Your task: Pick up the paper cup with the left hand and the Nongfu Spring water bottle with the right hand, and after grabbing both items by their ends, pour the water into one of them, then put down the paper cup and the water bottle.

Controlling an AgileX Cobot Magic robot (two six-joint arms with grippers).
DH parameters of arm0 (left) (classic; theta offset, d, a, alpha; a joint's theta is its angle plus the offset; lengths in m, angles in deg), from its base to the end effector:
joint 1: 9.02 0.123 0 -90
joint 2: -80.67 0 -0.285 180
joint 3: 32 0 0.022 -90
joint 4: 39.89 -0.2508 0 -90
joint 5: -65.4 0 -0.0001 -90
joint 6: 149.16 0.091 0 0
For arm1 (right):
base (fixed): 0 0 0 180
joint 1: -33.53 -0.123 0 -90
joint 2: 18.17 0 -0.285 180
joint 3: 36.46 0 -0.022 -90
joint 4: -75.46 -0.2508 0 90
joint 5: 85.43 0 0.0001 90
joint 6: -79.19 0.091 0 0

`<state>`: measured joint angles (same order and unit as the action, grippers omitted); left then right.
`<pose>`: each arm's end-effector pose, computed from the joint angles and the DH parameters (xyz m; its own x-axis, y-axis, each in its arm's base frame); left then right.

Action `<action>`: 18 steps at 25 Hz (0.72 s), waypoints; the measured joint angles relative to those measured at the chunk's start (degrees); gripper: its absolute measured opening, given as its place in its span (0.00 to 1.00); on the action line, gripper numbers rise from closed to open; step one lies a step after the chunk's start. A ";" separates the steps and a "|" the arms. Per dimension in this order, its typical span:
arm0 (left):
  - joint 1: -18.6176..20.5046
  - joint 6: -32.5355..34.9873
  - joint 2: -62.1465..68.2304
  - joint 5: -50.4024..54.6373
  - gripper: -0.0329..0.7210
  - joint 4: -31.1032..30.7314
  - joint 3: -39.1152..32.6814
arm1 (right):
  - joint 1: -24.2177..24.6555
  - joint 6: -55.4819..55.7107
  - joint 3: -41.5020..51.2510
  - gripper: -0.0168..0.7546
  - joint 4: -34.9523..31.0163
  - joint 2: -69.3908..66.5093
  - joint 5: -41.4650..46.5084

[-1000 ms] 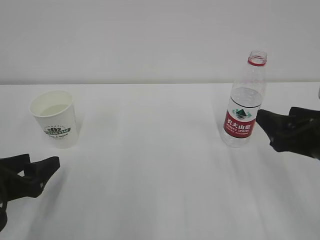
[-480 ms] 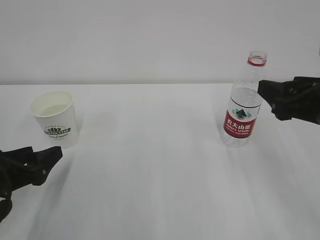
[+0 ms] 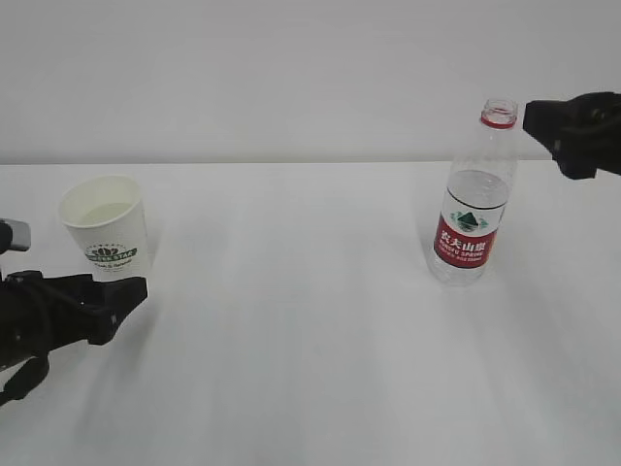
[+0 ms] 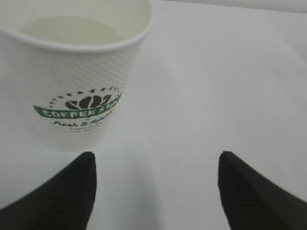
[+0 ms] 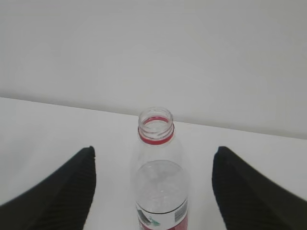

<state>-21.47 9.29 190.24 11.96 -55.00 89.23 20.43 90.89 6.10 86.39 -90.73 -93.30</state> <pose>0.2378 -0.0720 0.1114 -0.5010 -0.1047 -0.8591 0.2940 0.9131 -0.2826 0.2311 0.0562 0.2811 -0.2949 -0.0530 -0.9541 -0.2463 0.9689 0.0223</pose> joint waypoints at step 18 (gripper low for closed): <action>0.00 -3.43 -23.84 26.55 0.81 -3.36 5.09 | 0.00 0.00 -5.87 0.76 1.07 2.65 10.07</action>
<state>-21.47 5.86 166.40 38.50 -58.36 94.32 20.43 90.89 0.23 87.45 -88.08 -83.24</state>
